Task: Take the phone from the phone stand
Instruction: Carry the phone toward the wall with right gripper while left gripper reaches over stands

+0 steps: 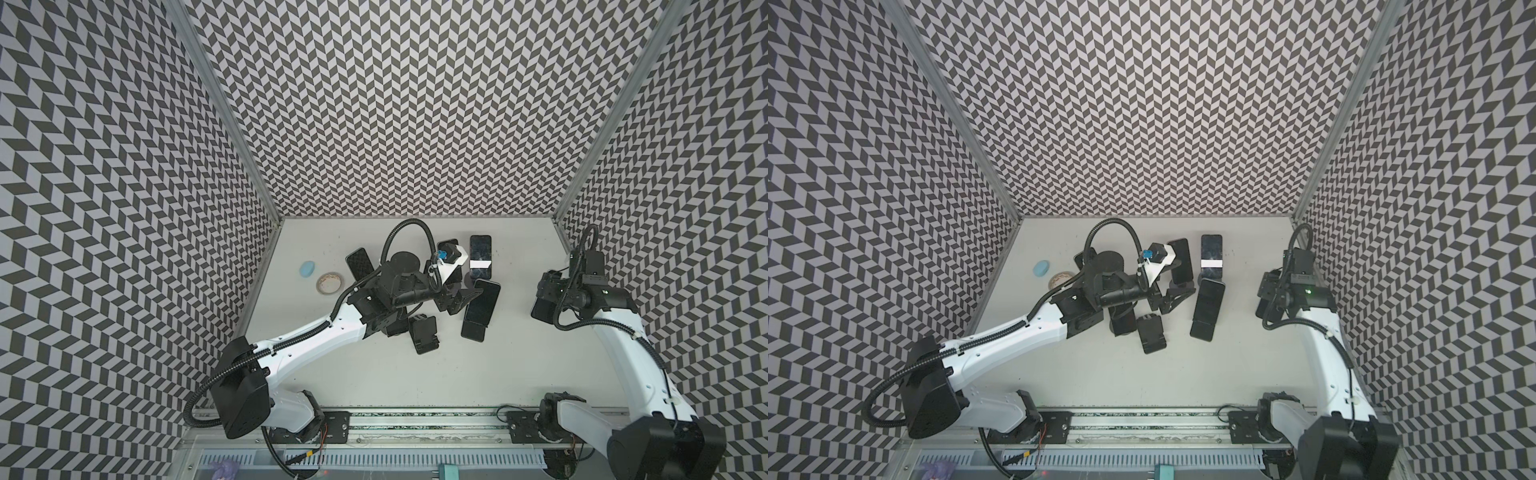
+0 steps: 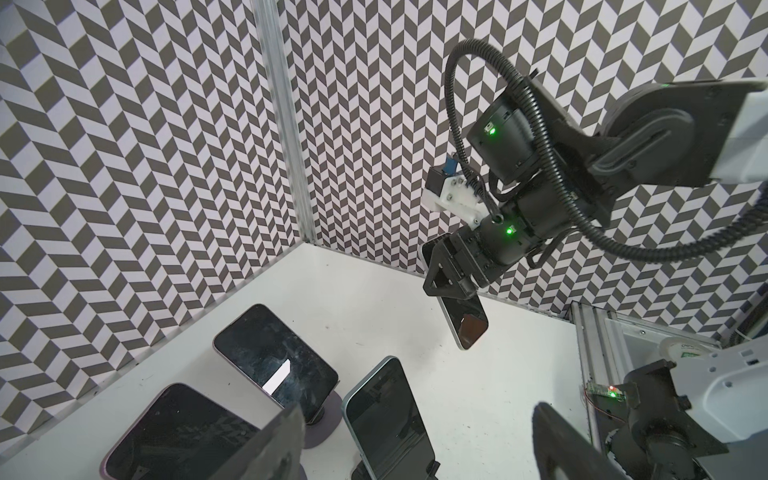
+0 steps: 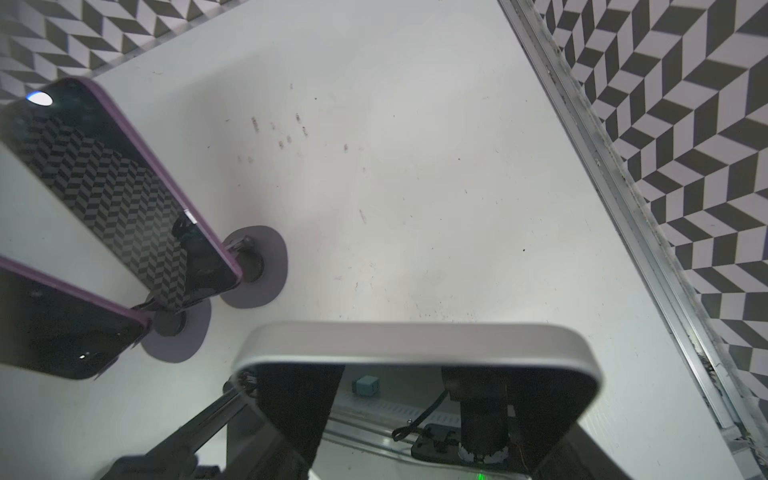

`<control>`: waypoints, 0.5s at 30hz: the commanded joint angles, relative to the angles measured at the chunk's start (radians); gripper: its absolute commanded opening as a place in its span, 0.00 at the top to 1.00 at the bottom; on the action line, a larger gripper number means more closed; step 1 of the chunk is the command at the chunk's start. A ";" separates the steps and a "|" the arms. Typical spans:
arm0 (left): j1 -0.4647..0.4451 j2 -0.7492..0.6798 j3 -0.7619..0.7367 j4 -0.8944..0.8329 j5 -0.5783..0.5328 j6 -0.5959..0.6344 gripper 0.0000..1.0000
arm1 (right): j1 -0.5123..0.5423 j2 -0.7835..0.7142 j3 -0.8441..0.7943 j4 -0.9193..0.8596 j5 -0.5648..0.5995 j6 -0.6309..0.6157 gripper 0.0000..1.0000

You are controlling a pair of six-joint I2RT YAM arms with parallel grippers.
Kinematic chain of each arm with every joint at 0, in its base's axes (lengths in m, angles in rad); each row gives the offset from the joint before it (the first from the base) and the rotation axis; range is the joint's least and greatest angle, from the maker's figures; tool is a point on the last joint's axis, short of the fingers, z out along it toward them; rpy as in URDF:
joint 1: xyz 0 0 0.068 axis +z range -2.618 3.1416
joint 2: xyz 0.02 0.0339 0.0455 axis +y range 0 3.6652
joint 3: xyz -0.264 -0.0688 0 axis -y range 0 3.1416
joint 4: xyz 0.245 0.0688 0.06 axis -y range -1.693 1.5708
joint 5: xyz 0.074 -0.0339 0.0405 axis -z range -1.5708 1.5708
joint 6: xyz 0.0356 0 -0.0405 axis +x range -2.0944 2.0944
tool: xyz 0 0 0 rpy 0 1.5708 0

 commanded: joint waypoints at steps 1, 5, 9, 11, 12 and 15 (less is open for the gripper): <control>-0.014 -0.002 -0.030 0.052 0.033 0.003 0.14 | -0.037 0.042 -0.021 0.166 -0.061 0.005 0.47; -0.028 0.009 -0.044 0.055 0.032 0.000 0.13 | -0.075 0.114 -0.056 0.245 -0.090 0.027 0.51; -0.052 0.032 -0.049 0.065 0.045 -0.011 0.13 | -0.112 0.217 -0.010 0.242 -0.118 0.053 0.51; -0.062 0.047 -0.047 0.071 0.060 -0.030 0.13 | -0.117 0.271 0.018 0.241 -0.114 0.054 0.52; -0.065 0.056 -0.047 0.074 0.075 -0.044 0.13 | -0.121 0.296 0.025 0.248 -0.100 0.060 0.52; -0.075 0.077 -0.049 0.082 0.105 -0.097 0.14 | -0.133 0.354 0.038 0.272 -0.070 0.072 0.50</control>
